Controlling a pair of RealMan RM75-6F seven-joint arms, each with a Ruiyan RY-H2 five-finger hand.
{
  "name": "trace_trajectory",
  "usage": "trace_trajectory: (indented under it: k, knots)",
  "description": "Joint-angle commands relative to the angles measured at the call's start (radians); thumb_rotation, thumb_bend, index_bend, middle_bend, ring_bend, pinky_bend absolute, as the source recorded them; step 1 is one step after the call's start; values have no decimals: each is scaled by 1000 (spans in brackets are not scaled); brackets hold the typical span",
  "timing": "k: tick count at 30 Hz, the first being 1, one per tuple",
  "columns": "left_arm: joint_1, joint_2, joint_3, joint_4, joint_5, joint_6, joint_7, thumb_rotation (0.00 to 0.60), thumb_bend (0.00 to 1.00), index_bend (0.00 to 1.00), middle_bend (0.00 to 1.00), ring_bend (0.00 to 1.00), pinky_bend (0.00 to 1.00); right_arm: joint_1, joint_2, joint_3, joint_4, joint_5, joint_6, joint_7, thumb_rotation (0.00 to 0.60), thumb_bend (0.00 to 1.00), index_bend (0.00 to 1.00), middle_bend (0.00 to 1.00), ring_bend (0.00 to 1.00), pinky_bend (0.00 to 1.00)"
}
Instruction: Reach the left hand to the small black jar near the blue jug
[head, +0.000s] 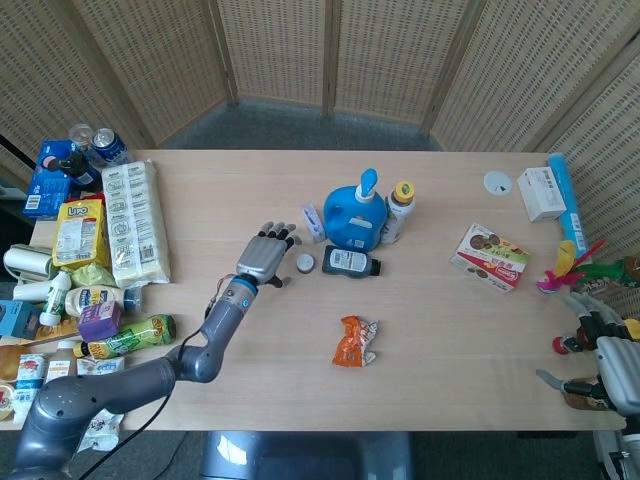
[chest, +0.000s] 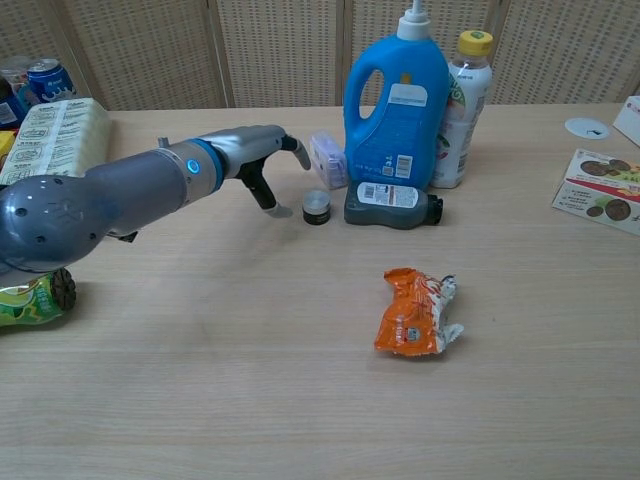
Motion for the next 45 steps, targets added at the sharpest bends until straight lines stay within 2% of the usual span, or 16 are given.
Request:
trace_trajectory:
  k: [1, 18, 25, 45]
  knots:
    - [-39, -47, -14, 66, -2, -32, -7, 600, 293, 246, 1, 0, 0, -7, 1, 0, 5, 4, 4, 5, 502, 103, 0, 0, 0, 0]
    - [-128, -179, -41, 294, 26, -113, -53, 600, 293, 308, 37, 0, 0, -51, 0, 9, 29, 32, 26, 33, 489, 103, 0, 0, 0, 0]
    - [-125, -193, -44, 329, 41, -117, -73, 600, 291, 321, 41, 0, 0, -57, -6, 17, 37, 37, 25, 37, 488, 102, 0, 0, 0, 0]
    - [-101, -198, -49, 343, 66, -110, -80, 600, 276, 371, 52, 0, 0, -65, -14, 30, 39, 42, 15, 35, 487, 99, 0, 0, 0, 0]
